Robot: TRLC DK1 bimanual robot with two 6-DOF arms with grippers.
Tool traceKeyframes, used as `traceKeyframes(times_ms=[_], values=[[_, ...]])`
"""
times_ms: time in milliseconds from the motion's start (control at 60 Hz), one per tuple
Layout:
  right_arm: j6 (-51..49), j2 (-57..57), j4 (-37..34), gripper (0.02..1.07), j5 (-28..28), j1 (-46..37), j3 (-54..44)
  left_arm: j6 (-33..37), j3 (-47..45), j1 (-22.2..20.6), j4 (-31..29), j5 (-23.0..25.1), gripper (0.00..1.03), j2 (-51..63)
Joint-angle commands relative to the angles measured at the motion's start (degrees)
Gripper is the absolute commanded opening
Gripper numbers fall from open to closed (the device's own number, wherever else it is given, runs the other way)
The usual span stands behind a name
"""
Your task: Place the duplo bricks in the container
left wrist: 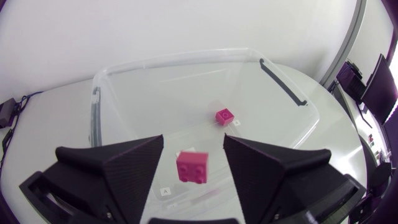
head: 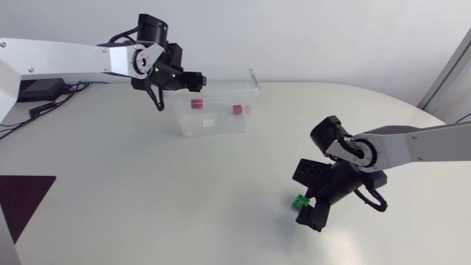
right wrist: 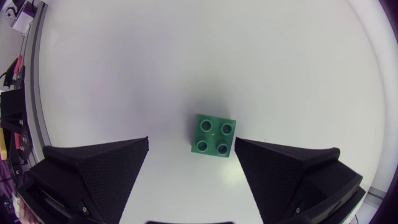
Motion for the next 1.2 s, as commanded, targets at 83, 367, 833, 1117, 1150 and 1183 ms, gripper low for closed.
traceKeyframes(times_ms=[83,367,833,1117,1150,1183], values=[[2.0,1.5,1.4,1.02,1.5,0.2,-0.2,-1.1,1.7,1.3,-0.5,-0.2,0.99,-8.5],[4.7,3.9,2.7,0.89,3.7,0.5,0.5,-1.1,-2.4,2.2,-3.6,-0.2,0.99,-23.0],[7.0,3.1,2.9,0.36,4.3,1.5,1.0,0.0,-19.0,2.8,-4.6,-0.2,0.99,-45.6],[7.7,-4.6,-3.6,0.32,4.1,1.8,5.3,0.6,-28.0,2.7,-7.8,-0.2,0.99,-58.0],[7.9,-5.6,-4.7,0.32,4.1,1.9,6.4,0.7,-29.0,2.7,-8.3,-0.2,0.99,-59.2],[8.2,-6.5,-6.0,0.32,4.1,2.1,7.6,0.7,-30.4,2.6,-9.3,-0.2,0.99,-60.8]])
